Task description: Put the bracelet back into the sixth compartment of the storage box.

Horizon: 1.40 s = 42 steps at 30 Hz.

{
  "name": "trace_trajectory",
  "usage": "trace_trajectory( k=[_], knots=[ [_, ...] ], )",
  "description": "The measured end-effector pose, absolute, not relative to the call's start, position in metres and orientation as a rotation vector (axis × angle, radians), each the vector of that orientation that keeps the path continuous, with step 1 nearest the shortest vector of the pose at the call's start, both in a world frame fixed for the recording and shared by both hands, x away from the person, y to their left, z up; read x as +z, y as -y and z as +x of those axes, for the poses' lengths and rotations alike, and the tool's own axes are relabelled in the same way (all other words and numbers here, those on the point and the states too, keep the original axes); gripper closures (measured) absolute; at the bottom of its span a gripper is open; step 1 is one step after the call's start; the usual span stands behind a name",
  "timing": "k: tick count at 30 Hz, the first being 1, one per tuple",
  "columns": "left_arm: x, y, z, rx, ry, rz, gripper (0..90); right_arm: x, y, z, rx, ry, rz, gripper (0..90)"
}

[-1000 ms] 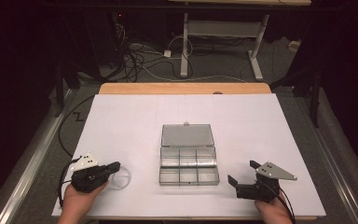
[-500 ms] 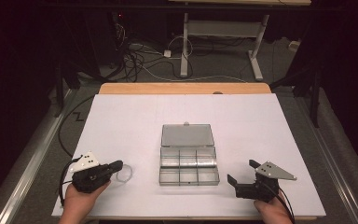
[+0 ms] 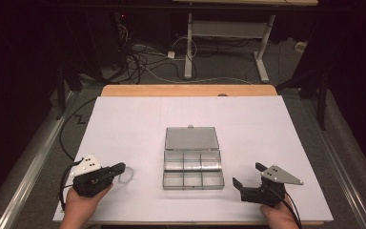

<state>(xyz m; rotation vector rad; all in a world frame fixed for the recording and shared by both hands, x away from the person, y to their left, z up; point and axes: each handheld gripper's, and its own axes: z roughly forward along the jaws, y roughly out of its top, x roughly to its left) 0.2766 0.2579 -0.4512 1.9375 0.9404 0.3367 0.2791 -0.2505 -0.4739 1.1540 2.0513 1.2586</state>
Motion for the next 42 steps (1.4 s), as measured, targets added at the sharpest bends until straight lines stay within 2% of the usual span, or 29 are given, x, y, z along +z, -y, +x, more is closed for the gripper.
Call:
trace_trajectory(
  k=[15,42],
  knots=[
    [-0.450,-0.253,0.275,0.359,-0.935,1.953,84.2,-0.474,0.250,0.278,1.231,-2.067,1.130,0.7],
    [-0.442,-0.234,0.282,0.326,-0.890,1.964,84.2,-0.473,0.255,0.277,1.217,-2.069,1.135,0.7]
  ],
)
